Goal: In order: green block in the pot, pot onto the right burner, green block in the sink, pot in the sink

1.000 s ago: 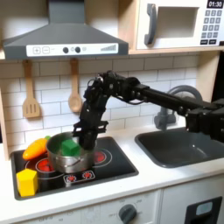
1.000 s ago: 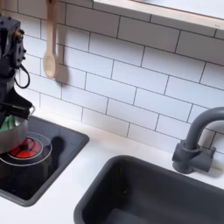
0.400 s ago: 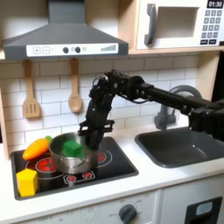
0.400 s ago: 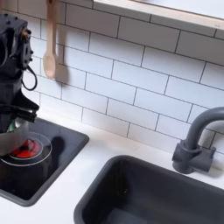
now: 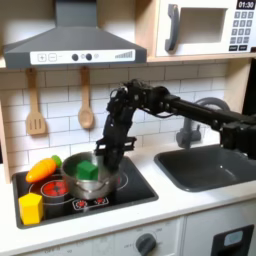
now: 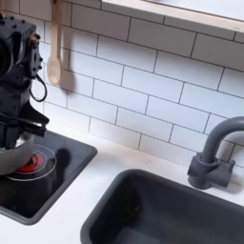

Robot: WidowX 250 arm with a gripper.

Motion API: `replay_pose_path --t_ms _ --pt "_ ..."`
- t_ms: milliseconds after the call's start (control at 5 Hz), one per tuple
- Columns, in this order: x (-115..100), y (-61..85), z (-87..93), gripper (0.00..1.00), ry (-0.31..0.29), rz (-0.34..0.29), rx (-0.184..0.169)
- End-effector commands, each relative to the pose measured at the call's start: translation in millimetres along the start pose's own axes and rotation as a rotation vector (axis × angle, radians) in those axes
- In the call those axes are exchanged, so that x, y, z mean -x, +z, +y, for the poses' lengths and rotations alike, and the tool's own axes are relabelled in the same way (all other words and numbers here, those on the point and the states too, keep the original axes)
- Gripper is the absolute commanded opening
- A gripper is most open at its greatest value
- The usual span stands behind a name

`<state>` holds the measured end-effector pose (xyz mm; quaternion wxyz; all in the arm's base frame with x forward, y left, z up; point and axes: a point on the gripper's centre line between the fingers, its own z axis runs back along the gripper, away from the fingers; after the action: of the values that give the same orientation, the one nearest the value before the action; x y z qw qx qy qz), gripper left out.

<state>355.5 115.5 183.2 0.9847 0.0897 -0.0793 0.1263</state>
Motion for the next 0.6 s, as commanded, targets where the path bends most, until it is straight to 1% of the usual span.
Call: replay_pose_path --t_ms 0,200,400 --pt "8.0 -0.6 -5.4 0.00 -0.015 0.012 0.014" --pt "12.4 4.1 -7.4 0.00 -0.019 0.009 0.023" --pt "15.5 7.4 -14.1 0.00 -0.042 0.003 0.032"
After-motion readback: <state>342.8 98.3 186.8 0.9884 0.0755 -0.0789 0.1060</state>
